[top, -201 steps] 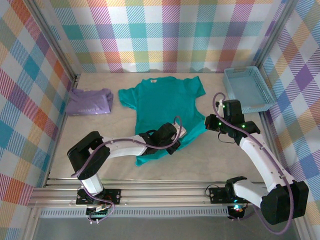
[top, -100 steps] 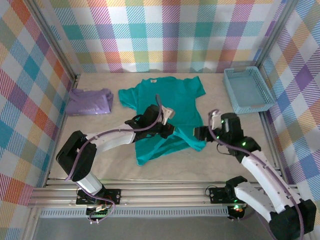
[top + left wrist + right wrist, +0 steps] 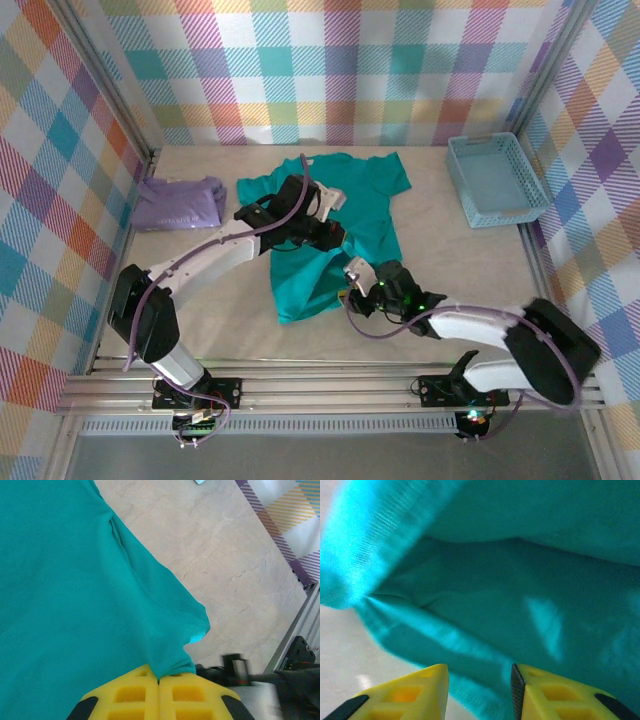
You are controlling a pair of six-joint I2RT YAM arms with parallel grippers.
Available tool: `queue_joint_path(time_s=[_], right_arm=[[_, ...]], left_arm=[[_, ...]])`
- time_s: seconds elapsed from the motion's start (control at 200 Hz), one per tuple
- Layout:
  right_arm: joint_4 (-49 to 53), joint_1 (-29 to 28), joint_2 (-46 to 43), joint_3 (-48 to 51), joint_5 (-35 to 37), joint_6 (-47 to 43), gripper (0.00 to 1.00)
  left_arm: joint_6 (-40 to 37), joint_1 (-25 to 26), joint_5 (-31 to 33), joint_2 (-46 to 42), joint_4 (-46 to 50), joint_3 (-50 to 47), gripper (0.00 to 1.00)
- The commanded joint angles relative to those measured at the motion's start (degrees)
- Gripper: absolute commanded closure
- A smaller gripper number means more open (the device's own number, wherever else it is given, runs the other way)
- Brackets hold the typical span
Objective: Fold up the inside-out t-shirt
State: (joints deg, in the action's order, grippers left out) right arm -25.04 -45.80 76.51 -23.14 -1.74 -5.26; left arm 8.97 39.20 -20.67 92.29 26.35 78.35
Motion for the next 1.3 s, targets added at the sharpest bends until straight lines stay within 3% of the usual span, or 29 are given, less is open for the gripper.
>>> queue_joint_path(time_s=[0.0,0.165,0.375,0.505,0.705,0.895,1.295], right_arm=[[-16.59,-0.34,8.29,-2.98,4.76,-6.07,0.65],[-24.7,-0.07,20.66,-6.97,11.83,-7.75,0.71],[-23.29,3.53,24.69,-10.83,16.51,-3.3,0.72],[-21.75,4.55,22.87,-9.52,20.34,-4.59,0.72],[-15.71,6.7,14.42,-4.63,17.57,-5.55,0.72],[-11.58,5.47,14.98,-6.38,16.94,-5.49,0.69],[0.21,4.98,25.29,-23.34,18.19,-6.52,0.52]], left_arm=[[-1.12,-0.62,-2.53,-2.46,6.65,3.24,1.0],[-0.89,-0.62,-3.59,-3.01,8.63,5.28,1.0],[2.97,0.2,-9.95,-7.54,5.91,5.86,1.0],[2.3,3.77,-11.32,-10.35,5.92,7.07,1.0],[-0.1,9.5,-10.1,-10.14,6.9,10.01,1.0],[-0.27,10.11,-8.63,-9.14,6.3,12.24,1.0],[-2.98,10.11,-8.98,-12.54,7.11,13.23,1.0]])
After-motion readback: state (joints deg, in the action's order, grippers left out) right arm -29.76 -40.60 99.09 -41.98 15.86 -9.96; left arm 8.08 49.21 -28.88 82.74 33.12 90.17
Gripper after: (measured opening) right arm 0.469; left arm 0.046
